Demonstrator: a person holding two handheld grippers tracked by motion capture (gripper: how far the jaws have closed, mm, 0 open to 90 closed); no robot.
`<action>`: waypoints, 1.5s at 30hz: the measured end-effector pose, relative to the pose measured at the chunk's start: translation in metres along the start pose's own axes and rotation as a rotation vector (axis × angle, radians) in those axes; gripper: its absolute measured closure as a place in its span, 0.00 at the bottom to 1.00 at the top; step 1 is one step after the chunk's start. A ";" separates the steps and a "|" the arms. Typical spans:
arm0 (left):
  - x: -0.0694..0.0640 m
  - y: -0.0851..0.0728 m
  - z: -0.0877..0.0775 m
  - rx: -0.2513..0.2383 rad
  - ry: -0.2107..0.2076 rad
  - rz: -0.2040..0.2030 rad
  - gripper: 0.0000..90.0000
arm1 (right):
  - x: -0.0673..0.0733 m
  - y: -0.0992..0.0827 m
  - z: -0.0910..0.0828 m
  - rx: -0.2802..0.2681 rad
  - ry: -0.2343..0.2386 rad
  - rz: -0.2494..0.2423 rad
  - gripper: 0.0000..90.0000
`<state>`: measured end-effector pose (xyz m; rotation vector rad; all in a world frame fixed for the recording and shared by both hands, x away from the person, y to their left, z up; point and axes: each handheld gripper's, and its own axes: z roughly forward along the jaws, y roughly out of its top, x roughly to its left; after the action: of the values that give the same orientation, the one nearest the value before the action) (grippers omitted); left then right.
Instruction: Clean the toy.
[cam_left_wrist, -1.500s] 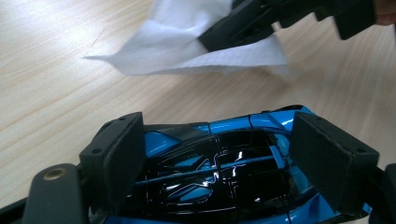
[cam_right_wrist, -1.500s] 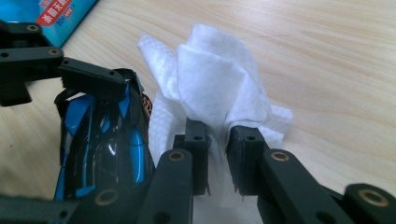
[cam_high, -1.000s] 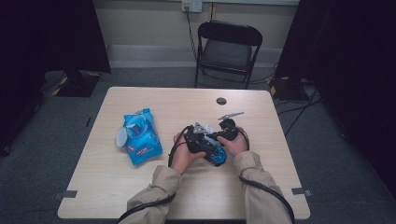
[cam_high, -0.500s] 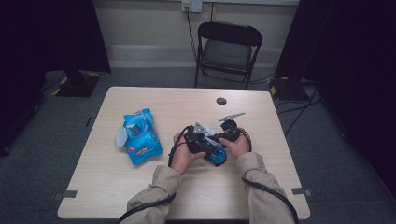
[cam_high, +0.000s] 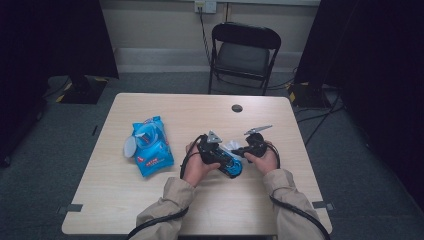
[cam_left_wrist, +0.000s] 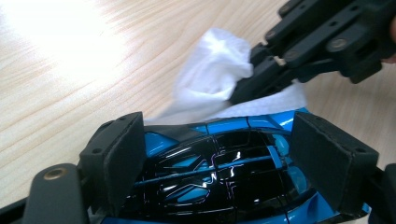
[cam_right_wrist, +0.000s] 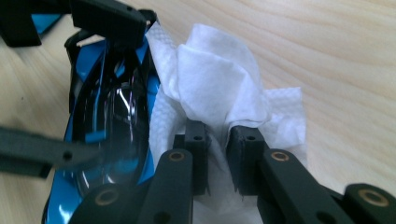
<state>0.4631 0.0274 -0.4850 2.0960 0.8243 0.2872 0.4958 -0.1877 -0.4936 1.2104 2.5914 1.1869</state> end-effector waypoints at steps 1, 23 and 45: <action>0.000 0.000 0.000 0.000 -0.001 -0.002 0.20 | 0.000 -0.002 -0.002 -0.001 -0.001 0.002 0.88; -0.003 0.004 0.002 0.022 0.012 0.002 0.21 | 0.006 -0.045 -0.039 -0.017 0.005 -0.018 0.88; -0.009 0.015 -0.014 0.026 0.002 0.022 0.22 | 0.019 -0.054 -0.087 -0.100 -0.015 -0.067 0.87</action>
<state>0.4568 0.0244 -0.4638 2.1308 0.8106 0.2911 0.4188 -0.2510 -0.4625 1.1008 2.5071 1.2734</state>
